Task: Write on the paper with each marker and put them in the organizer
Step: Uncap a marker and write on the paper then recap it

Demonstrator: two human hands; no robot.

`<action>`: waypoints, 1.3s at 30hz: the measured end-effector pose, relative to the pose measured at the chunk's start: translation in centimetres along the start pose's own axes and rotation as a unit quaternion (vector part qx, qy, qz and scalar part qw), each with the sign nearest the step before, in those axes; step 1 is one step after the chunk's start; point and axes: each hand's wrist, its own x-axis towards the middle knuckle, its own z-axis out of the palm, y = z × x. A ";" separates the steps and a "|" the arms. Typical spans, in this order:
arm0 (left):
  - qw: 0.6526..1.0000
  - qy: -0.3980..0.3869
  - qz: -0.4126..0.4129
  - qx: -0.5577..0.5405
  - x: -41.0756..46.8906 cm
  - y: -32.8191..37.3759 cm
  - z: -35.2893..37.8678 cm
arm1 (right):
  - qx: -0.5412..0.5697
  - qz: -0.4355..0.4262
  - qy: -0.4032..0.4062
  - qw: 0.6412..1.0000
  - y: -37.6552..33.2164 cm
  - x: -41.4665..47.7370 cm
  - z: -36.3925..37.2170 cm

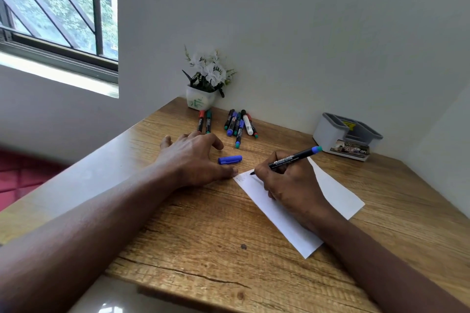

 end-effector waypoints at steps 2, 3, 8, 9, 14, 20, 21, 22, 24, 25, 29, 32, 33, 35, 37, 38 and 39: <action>1.000 0.001 0.001 -0.001 0.1 0.0 0.0 | -0.011 -0.003 -0.015 1.000 -0.3 0.1 -0.1; 1.000 0.001 0.002 -0.001 0.1 -0.1 0.0 | -0.003 0.001 -0.021 1.000 -0.4 0.1 -0.2; 1.000 0.002 0.005 -0.004 0.0 -0.2 0.1 | 0.017 0.032 -0.028 0.999 -0.5 0.0 -0.3; 1.000 0.003 0.005 -0.006 0.0 -0.2 0.0 | 0.015 0.034 -0.030 0.999 -0.5 0.1 -0.2; 1.000 0.002 0.004 -0.004 0.0 -0.2 0.1 | 0.018 0.043 -0.010 0.999 -0.5 0.2 -0.2; 0.999 0.028 0.018 -0.004 -0.3 -0.1 0.1 | 0.142 0.108 -0.010 0.984 -0.5 0.3 -0.5; 0.999 0.040 0.027 -0.005 -0.5 -0.1 0.2 | 0.189 0.117 -0.021 0.975 -0.5 0.4 -0.7; 0.998 0.055 0.038 -0.001 -0.6 -0.1 0.3 | 0.230 0.121 -0.035 0.965 -0.5 0.5 -1.0; 0.993 0.096 0.064 0.026 -0.7 0.1 0.4 | 0.292 0.128 -0.063 0.946 -0.3 0.7 -1.6; 0.990 0.114 0.078 0.042 -0.8 0.4 0.3 | 0.312 0.133 -0.079 0.937 -0.3 0.8 -1.8; 0.980 0.130 0.123 0.091 -0.6 1.3 0.5 | 0.357 0.144 -0.138 0.912 -0.2 1.2 -2.5; 0.979 0.153 0.134 0.013 -0.1 1.0 0.7 | 0.370 0.147 -0.152 0.905 -0.3 1.4 -2.8; 0.976 0.165 0.136 -0.041 0.1 0.7 0.7 | 0.375 0.146 -0.153 0.903 -0.3 1.4 -2.8; 0.963 0.184 0.143 -0.131 0.4 0.1 0.8 | 0.385 0.145 -0.148 0.899 -0.2 1.4 -2.9; 0.956 0.186 0.154 -0.164 0.5 -0.2 0.9 | 0.390 0.143 -0.140 0.899 -0.1 1.3 -2.9; 0.956 0.182 0.160 -0.165 0.5 -0.2 1.0 | 0.392 0.142 -0.137 0.898 -0.1 1.3 -3.0; 0.956 0.179 0.166 -0.161 0.5 -0.2 1.1 | 0.395 0.141 -0.135 0.898 -0.1 1.2 -2.9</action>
